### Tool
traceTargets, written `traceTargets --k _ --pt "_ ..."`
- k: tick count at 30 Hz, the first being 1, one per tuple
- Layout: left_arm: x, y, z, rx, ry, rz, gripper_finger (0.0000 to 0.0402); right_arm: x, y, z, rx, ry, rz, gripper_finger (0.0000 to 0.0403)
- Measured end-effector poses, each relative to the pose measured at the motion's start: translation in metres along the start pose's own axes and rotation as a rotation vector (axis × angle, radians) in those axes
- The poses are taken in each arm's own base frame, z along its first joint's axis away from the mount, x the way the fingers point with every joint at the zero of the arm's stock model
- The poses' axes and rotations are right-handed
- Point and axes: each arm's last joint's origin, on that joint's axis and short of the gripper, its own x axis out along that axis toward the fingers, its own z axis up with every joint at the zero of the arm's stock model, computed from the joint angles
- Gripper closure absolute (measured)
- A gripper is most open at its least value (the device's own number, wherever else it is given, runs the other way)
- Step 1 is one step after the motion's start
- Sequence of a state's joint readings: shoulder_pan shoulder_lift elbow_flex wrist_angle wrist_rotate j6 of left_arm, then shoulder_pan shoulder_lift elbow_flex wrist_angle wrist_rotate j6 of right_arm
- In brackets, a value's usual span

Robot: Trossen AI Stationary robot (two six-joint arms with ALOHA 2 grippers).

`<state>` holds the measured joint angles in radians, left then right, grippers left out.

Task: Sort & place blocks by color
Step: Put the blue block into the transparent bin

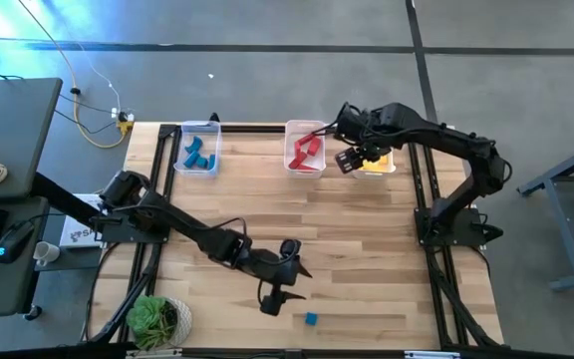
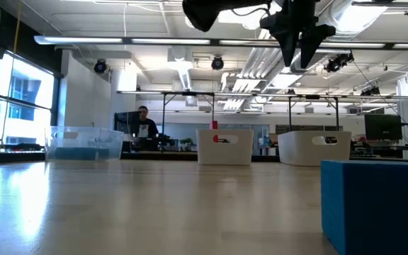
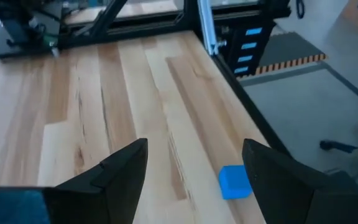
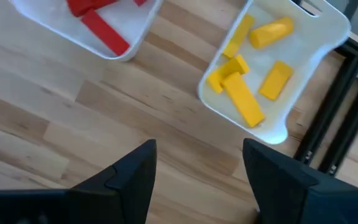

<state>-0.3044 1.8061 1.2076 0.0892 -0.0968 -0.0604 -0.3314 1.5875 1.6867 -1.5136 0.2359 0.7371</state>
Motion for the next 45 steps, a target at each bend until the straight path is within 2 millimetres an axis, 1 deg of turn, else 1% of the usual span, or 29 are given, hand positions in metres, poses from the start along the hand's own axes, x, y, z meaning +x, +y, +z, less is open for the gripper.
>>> traceTargets --k 8,18,23,31,42,45 --pt "0.025 -0.014 -0.013 -0.057 0.015 -0.004 0.0153 -0.002 0.007 -0.003 -0.001 -0.018 0.023 0.0179" --pt "0.057 -0.04 -0.028 -0.034 0.064 -0.015 0.0153 -0.003 0.01 -0.004 -0.006 -0.037 0.023 0.0179" --pt "0.071 -0.049 -0.035 -0.024 0.083 -0.027 0.0153 -0.002 0.01 -0.004 -0.005 -0.044 0.019 0.0179" --pt "0.081 -0.054 -0.043 -0.017 0.097 -0.036 0.0153 -0.002 0.01 -0.004 -0.004 -0.046 0.02 0.0179" --pt "0.089 -0.055 -0.057 -0.01 0.133 -0.038 0.0153 -0.003 0.011 -0.003 -0.001 -0.056 0.03 0.0179" --pt "0.092 -0.056 -0.058 -0.014 0.113 -0.048 0.0153 -0.003 0.012 -0.002 0.002 -0.065 0.039 0.0179"
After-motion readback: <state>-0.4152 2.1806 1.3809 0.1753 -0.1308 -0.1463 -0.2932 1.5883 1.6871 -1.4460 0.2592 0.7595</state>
